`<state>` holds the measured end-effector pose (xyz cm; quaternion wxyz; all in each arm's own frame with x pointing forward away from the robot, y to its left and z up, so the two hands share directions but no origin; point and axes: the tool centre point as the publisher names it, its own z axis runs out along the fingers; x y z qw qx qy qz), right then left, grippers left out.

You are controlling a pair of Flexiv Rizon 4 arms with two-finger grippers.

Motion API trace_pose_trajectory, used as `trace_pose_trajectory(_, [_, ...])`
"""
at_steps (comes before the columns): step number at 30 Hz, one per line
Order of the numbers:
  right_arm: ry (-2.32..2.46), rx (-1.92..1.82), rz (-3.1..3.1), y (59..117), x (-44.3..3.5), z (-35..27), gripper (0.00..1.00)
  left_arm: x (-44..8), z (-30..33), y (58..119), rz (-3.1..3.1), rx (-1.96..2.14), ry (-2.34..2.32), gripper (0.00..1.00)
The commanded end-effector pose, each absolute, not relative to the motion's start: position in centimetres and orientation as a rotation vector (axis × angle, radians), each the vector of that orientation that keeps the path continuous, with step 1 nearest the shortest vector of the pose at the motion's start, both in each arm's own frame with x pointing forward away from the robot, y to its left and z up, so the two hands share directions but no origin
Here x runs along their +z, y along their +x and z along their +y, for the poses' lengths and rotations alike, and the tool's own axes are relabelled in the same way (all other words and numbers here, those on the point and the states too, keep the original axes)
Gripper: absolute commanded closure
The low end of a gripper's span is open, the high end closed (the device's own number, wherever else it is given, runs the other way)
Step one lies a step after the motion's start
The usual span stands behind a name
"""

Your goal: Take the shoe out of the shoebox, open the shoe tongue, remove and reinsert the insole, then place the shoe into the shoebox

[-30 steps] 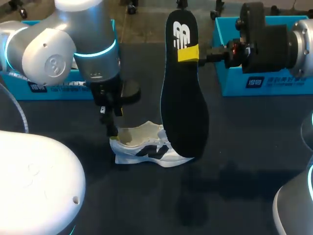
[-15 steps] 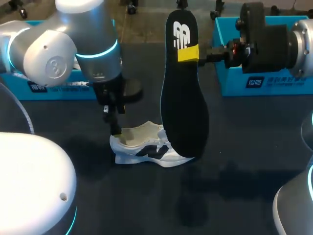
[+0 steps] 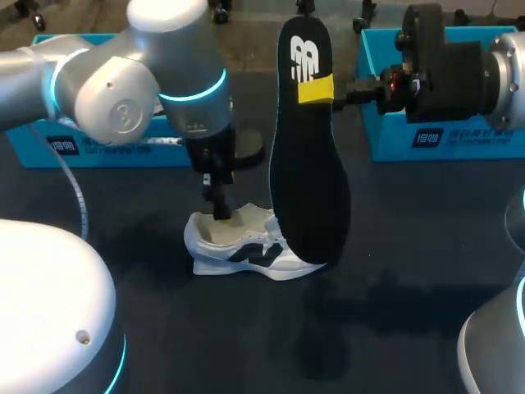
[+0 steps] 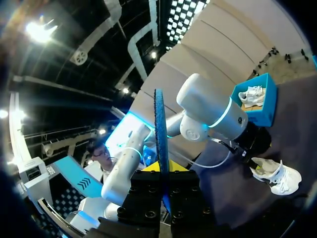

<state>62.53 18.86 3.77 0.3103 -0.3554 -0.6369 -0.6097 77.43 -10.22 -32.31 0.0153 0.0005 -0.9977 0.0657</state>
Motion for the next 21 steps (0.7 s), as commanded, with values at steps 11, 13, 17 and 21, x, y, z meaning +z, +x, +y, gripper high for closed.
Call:
trace_pose_trajectory(11, [-0.939, -1.61, -1.681, 62.7, 3.7, 19.1, 1.0, -36.7, -13.2, 80.1, -3.075, 0.239, 0.009, 0.04])
trace_pose_trajectory(13, [-0.939, -1.61, -1.681, 62.7, 3.7, 19.1, 1.0, -37.3, -13.5, 80.0, -3.061, 0.231, 0.006, 0.04])
trace_pose_trajectory(17, [-0.939, -1.61, -1.681, 62.7, 3.7, 19.1, 1.0, -38.0, -13.8, 79.8, -3.051, 0.227, -0.001, 0.07])
trace_pose_trajectory(21, [-0.939, -1.61, -1.681, 62.7, 3.7, 19.1, 1.0, -39.0, -14.2, 79.4, -3.026, 0.223, -0.007, 0.34])
